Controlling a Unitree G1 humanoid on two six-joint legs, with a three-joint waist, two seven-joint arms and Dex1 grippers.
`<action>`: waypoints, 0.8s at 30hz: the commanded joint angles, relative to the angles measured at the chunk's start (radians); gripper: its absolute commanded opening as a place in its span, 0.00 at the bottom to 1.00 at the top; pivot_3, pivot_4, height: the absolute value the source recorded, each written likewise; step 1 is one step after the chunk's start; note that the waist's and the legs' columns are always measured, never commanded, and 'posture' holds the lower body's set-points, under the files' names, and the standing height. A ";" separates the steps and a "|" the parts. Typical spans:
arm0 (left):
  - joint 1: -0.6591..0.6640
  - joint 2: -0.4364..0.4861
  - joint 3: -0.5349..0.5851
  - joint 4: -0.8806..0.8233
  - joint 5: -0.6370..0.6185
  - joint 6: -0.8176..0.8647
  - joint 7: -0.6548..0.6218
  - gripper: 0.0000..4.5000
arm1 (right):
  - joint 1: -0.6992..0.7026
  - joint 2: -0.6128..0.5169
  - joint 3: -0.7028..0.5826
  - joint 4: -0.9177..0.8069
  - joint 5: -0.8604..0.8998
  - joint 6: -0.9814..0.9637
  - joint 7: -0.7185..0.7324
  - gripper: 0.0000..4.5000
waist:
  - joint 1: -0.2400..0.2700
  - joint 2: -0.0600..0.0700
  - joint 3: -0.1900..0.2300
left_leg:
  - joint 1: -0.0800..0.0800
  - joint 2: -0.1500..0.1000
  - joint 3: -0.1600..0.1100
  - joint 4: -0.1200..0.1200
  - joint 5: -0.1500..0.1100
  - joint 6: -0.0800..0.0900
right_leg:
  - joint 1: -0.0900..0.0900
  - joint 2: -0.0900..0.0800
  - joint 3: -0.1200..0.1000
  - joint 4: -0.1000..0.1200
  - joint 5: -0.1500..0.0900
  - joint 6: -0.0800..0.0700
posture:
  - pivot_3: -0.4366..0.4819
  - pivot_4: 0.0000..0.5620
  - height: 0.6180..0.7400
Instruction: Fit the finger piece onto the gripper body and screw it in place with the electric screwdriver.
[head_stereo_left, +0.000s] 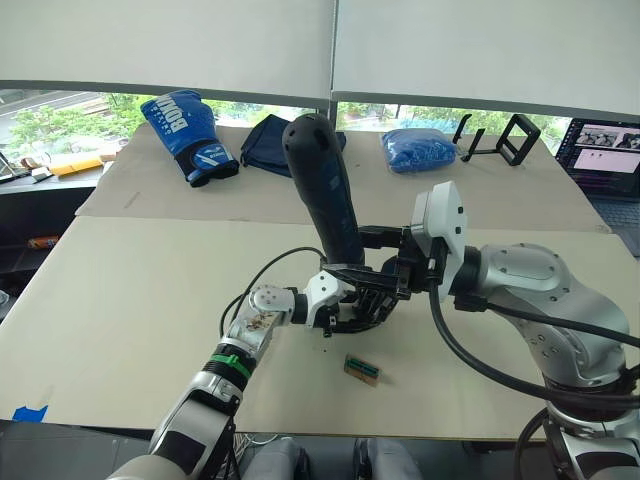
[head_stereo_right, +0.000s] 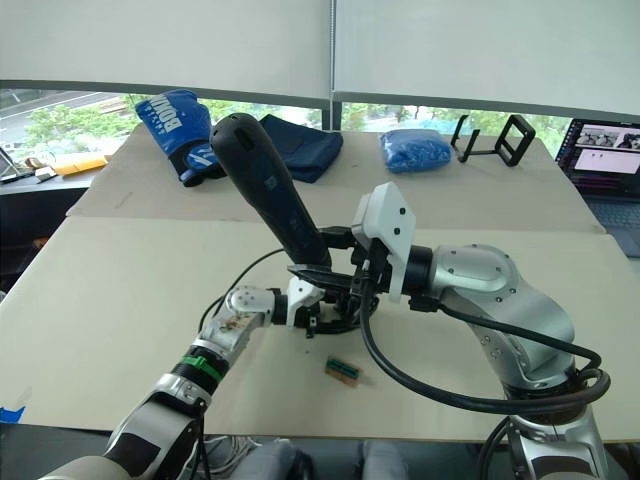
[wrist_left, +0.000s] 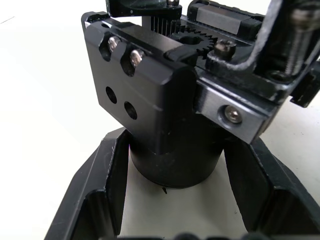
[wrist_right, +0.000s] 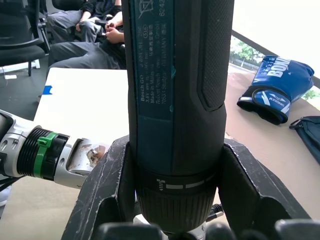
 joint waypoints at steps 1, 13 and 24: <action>-0.027 -0.008 0.017 -0.047 -0.027 -0.012 -0.001 0.51 | -0.016 0.004 -0.025 -0.022 0.005 -0.049 0.004 0.42 | 0.000 0.000 0.000 | 0.000 0.000 0.000 0.000 0.000 0.000 | 0.000 0.000 0.000 0.000 0.000 0.000 | 0.48 0.27 1.00; -0.026 -0.009 0.018 -0.050 -0.027 -0.009 0.002 0.51 | 0.003 0.003 -0.020 -0.017 -0.007 -0.061 0.013 0.42 | 0.000 0.000 0.000 | 0.000 0.000 0.000 0.000 0.000 0.000 | 0.000 0.000 0.000 0.000 0.000 0.000 | 0.48 0.27 1.00; -0.025 -0.007 0.018 -0.051 -0.027 -0.008 0.002 0.51 | 0.008 0.010 -0.015 -0.006 -0.018 -0.067 0.015 0.42 | 0.000 0.000 0.000 | 0.000 0.000 0.000 0.000 0.000 0.000 | 0.000 0.000 0.000 0.000 0.000 0.000 | 0.48 0.27 1.00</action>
